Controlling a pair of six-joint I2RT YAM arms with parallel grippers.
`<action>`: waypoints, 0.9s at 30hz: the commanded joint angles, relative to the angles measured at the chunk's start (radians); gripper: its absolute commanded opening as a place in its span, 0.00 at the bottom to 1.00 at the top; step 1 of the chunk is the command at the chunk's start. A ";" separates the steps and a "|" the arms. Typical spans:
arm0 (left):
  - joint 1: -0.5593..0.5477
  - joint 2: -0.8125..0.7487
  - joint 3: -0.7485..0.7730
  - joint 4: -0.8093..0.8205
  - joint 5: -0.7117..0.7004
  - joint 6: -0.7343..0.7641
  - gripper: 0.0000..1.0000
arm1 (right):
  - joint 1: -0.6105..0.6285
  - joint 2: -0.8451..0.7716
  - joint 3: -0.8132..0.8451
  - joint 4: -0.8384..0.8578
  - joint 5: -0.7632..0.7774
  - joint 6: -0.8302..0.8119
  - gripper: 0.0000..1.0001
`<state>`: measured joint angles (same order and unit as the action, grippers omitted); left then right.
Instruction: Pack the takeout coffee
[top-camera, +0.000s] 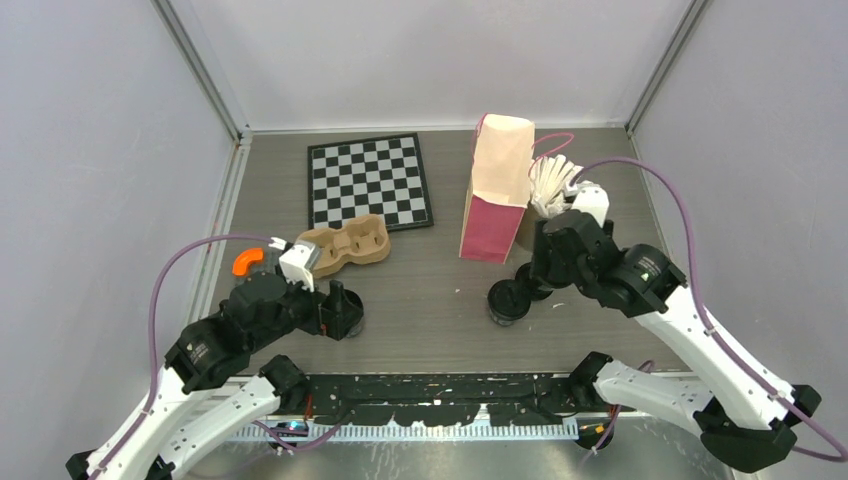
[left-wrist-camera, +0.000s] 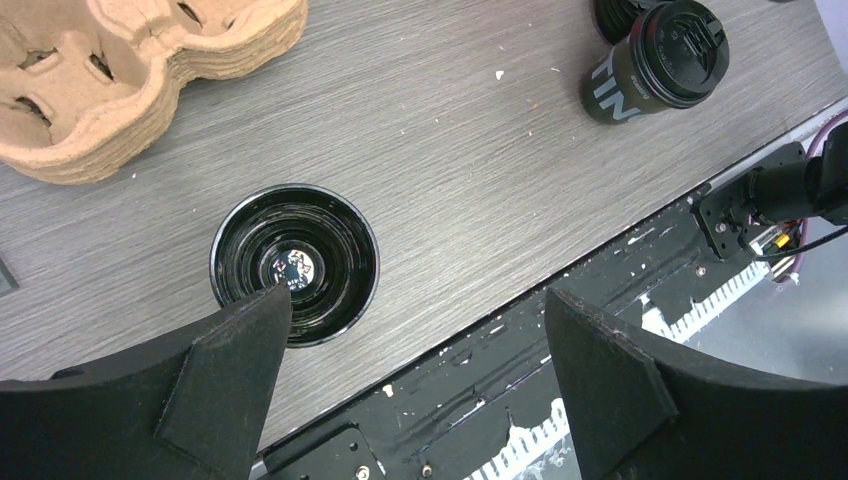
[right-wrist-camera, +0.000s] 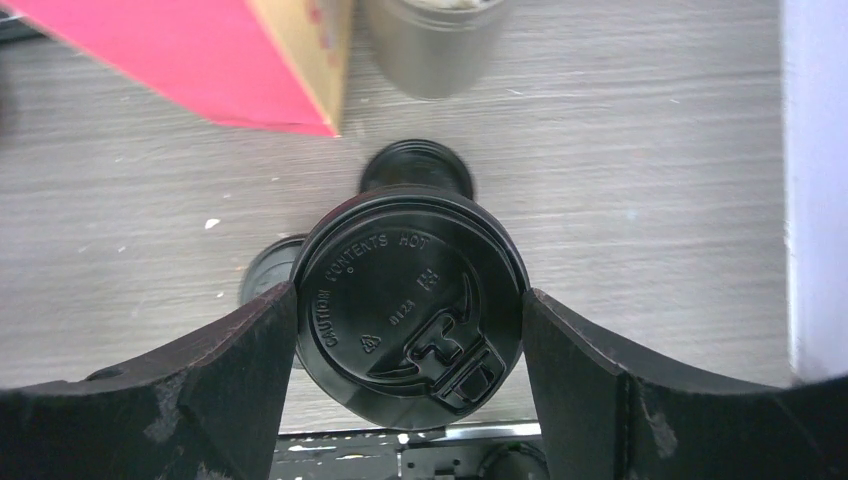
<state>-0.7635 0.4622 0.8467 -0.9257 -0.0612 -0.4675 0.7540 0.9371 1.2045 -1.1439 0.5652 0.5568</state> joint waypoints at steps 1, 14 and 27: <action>-0.003 -0.004 -0.001 0.027 -0.006 -0.001 1.00 | -0.096 -0.010 0.012 -0.074 0.074 0.006 0.73; -0.027 -0.003 -0.003 0.028 0.004 0.000 1.00 | -0.461 0.081 -0.118 0.125 0.023 -0.044 0.73; -0.036 -0.008 -0.003 0.023 -0.013 -0.002 1.00 | -0.727 0.214 -0.247 0.332 -0.227 -0.118 0.74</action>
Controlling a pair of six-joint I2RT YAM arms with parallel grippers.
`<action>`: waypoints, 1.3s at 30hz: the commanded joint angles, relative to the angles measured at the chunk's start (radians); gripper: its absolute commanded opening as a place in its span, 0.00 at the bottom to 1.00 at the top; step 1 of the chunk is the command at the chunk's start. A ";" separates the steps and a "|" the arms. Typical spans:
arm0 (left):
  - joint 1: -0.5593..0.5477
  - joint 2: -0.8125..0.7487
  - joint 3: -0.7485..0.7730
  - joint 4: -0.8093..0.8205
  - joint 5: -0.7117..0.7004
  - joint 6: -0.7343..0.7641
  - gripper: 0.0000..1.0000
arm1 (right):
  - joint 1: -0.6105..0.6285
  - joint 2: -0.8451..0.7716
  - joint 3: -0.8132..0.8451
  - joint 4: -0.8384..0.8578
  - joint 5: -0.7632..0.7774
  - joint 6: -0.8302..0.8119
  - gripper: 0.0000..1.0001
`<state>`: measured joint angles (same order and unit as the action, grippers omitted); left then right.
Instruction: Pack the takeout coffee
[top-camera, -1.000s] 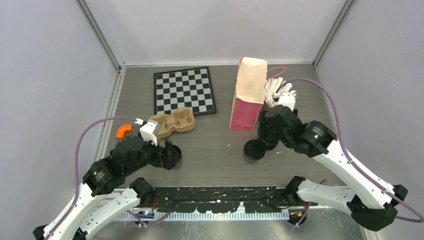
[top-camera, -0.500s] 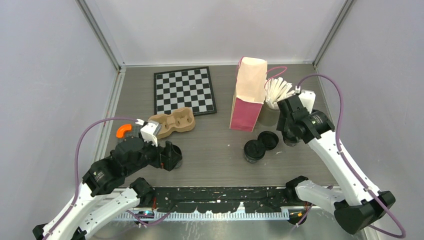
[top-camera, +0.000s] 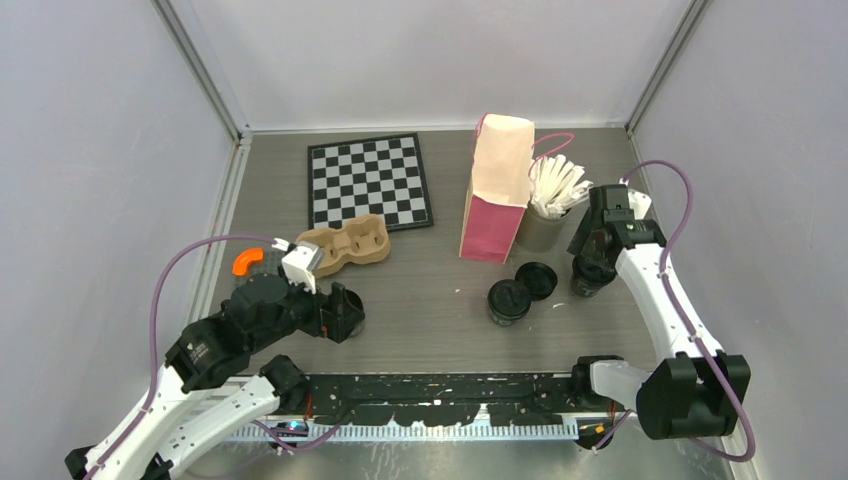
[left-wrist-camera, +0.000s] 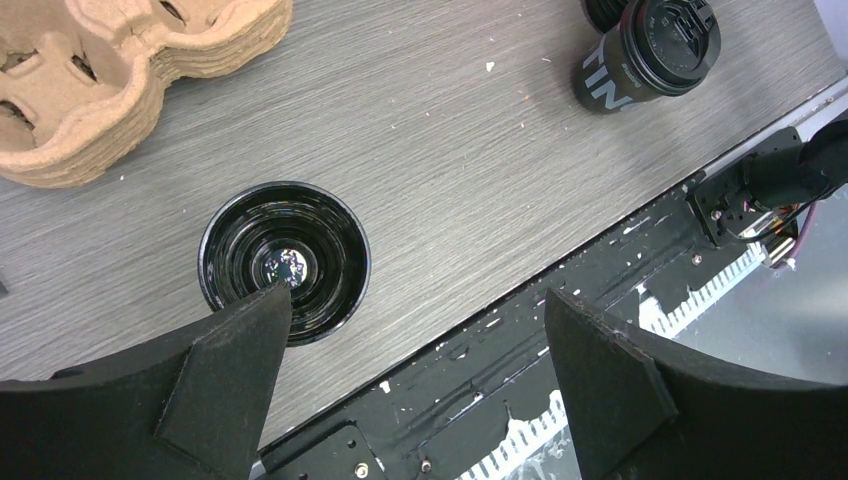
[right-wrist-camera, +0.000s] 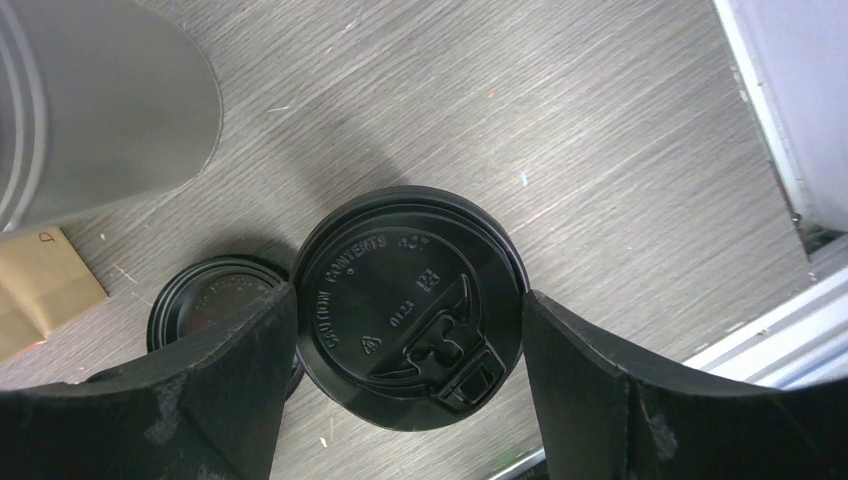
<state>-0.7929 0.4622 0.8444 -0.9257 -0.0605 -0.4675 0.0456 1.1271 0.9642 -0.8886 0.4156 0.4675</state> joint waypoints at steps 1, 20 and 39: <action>-0.006 -0.008 -0.002 0.023 -0.017 -0.004 1.00 | -0.019 0.030 -0.007 0.077 -0.081 -0.029 0.74; -0.011 -0.030 -0.002 0.018 -0.037 -0.007 1.00 | -0.030 0.043 0.018 0.039 -0.051 -0.038 0.98; -0.011 -0.023 -0.003 0.004 -0.107 -0.032 1.00 | 0.184 -0.139 0.270 -0.055 -0.353 0.064 0.87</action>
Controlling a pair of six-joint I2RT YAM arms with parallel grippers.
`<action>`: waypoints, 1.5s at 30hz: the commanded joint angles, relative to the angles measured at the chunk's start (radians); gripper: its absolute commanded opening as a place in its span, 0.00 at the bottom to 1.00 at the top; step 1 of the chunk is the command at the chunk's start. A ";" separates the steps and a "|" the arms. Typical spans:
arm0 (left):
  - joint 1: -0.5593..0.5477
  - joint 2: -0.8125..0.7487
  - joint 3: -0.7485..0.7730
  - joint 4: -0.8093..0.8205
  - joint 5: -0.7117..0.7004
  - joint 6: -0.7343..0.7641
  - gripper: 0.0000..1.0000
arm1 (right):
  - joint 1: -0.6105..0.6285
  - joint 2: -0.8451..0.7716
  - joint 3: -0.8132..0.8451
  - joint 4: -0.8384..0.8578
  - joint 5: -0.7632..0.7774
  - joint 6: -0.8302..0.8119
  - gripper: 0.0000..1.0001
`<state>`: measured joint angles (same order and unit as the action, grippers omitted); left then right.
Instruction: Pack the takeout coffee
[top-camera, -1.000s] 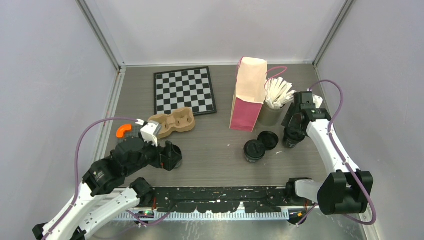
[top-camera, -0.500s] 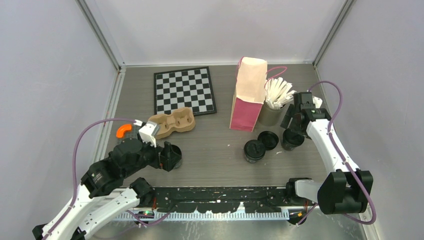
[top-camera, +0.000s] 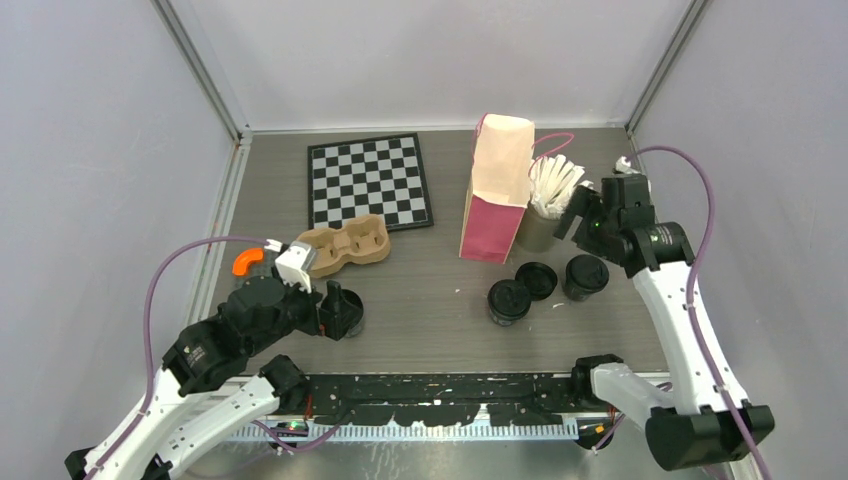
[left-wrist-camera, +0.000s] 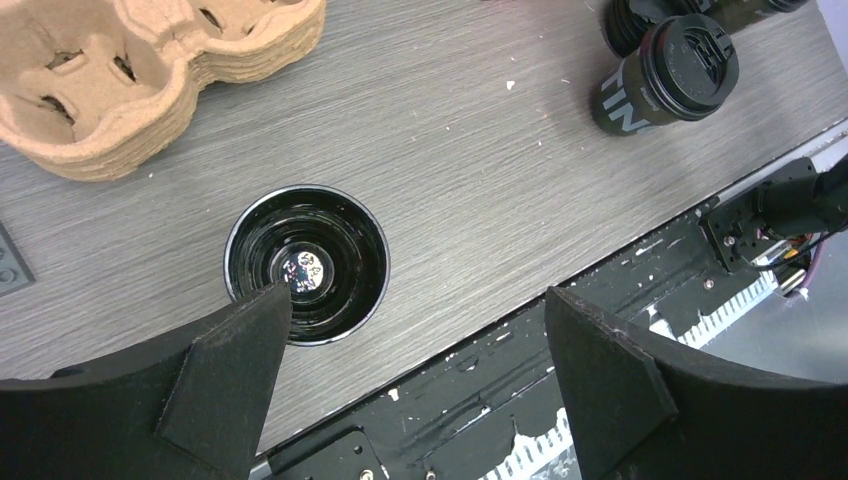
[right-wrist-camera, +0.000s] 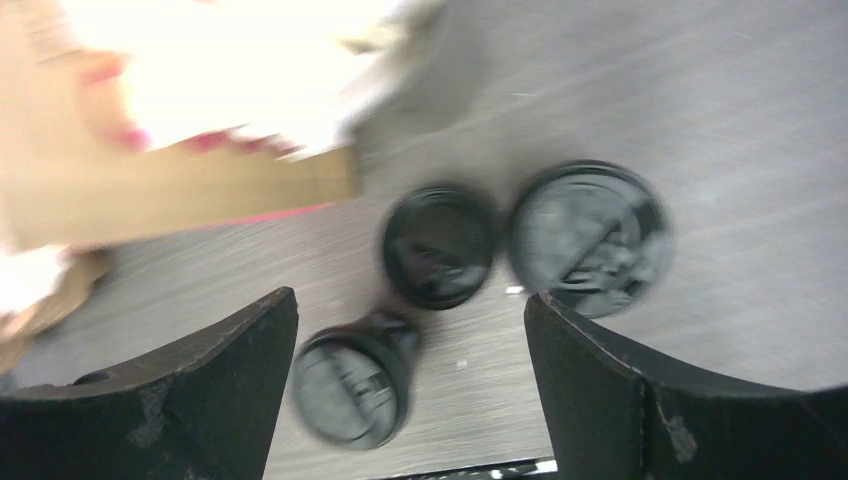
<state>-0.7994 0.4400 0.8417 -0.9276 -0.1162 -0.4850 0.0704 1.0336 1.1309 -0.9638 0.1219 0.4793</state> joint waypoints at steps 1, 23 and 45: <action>-0.005 0.003 0.000 0.003 -0.052 -0.015 1.00 | 0.214 -0.046 0.140 0.014 -0.021 0.066 0.87; -0.004 -0.036 0.000 -0.018 -0.124 -0.052 1.00 | 0.607 0.231 0.512 0.122 0.203 0.017 0.92; 0.045 0.411 0.189 -0.023 -0.398 -0.198 1.00 | 0.663 0.048 0.329 0.221 0.212 -0.060 0.99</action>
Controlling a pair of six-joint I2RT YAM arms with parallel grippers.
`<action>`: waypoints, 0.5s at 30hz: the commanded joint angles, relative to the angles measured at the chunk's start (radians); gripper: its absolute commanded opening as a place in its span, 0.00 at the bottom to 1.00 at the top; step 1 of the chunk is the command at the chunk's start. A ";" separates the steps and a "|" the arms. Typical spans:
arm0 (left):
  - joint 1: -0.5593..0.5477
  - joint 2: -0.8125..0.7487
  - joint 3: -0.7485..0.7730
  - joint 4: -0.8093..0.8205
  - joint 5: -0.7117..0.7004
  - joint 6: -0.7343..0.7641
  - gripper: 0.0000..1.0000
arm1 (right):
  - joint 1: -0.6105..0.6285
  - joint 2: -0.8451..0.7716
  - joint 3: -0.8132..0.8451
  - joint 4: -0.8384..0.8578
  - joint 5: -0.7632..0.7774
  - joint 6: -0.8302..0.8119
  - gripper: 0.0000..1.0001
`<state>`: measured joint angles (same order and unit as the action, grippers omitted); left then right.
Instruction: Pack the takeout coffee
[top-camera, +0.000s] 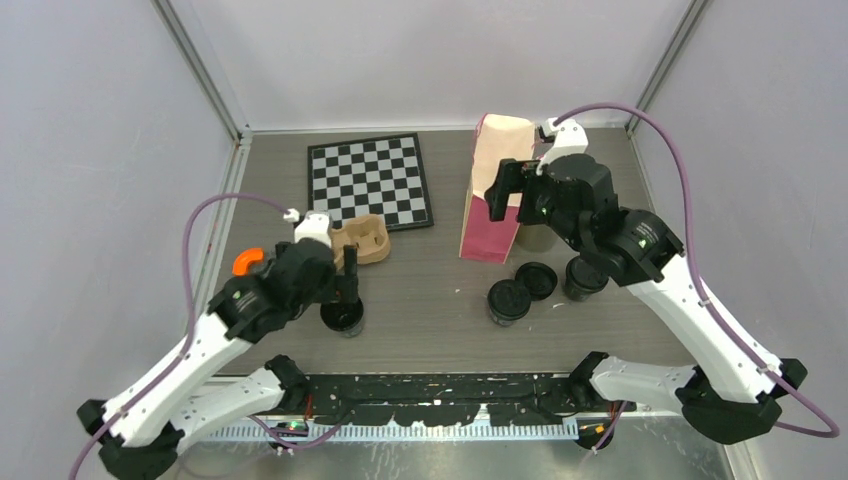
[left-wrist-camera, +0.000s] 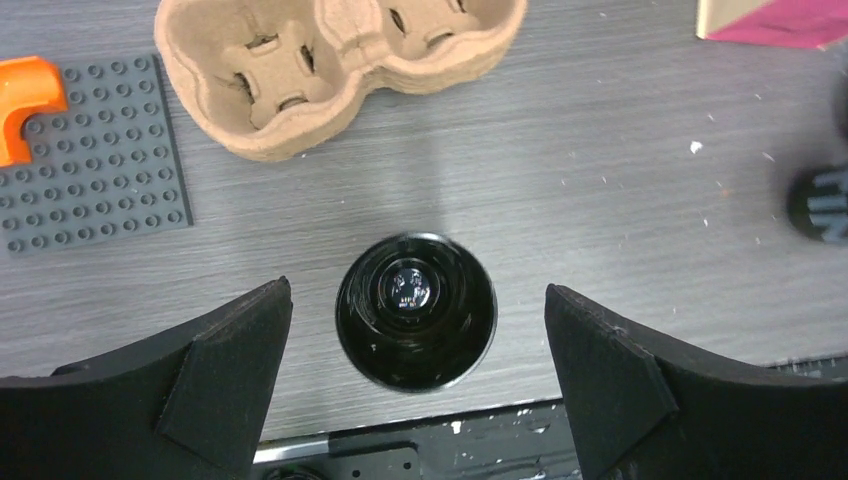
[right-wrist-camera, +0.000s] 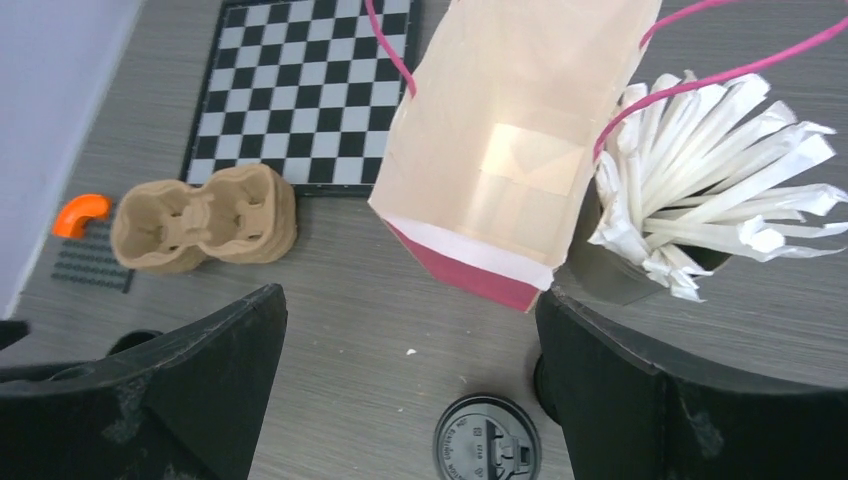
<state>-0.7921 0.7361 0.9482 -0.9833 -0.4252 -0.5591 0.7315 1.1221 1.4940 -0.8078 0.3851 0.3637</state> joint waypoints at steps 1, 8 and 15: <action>0.053 0.144 0.100 0.037 -0.071 -0.180 1.00 | 0.002 -0.049 -0.059 0.073 -0.117 0.107 0.99; 0.100 0.279 0.259 0.010 -0.112 -0.289 0.94 | 0.030 -0.125 -0.088 -0.102 -0.365 0.226 0.99; 0.206 0.368 0.369 -0.072 -0.210 -0.397 0.85 | 0.031 -0.262 0.023 -0.337 -0.321 0.220 1.00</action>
<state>-0.6422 1.0859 1.2930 -1.0119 -0.5354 -0.8421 0.7586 0.9573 1.4288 -1.0168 0.0616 0.5568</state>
